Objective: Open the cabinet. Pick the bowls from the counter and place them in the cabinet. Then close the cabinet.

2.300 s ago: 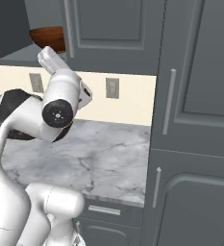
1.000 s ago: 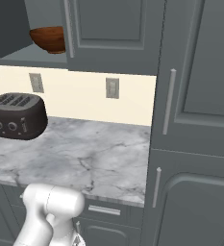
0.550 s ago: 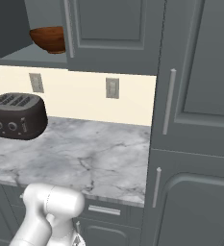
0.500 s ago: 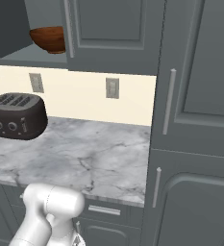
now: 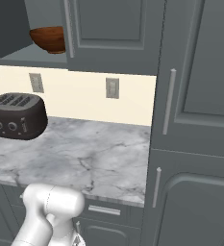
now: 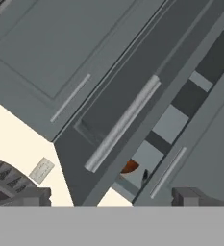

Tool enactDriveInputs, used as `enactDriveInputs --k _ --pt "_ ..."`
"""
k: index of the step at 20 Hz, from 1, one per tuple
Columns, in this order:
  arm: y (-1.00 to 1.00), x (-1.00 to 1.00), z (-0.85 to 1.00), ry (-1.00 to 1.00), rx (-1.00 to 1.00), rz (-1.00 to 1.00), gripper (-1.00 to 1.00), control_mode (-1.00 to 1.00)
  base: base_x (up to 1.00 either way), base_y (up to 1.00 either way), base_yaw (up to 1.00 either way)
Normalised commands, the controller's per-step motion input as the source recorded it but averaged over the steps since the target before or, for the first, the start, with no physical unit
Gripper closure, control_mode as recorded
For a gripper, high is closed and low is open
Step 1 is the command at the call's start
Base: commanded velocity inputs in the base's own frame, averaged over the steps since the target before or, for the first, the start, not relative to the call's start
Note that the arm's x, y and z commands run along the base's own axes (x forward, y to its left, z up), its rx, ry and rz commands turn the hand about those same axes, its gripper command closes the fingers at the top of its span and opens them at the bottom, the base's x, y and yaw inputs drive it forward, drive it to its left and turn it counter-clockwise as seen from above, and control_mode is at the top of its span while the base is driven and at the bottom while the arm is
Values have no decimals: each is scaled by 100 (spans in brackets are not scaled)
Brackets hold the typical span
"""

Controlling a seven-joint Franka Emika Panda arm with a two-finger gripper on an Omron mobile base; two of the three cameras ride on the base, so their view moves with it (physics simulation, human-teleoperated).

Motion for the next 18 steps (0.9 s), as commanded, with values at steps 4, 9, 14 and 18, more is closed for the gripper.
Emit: enactDriveInputs --k 4,9,14,18 --pt "0 64 -20 0 -4 -1 -100 -100 0 0 0" --pt "0 82 -22 0 -3 0 -100 -100 0 0 0" --pt "-6 94 -5 3 0 -1 -100 -100 0 0 0" --pt "-36 77 0 0 0 0 -100 -100 0 0 0"
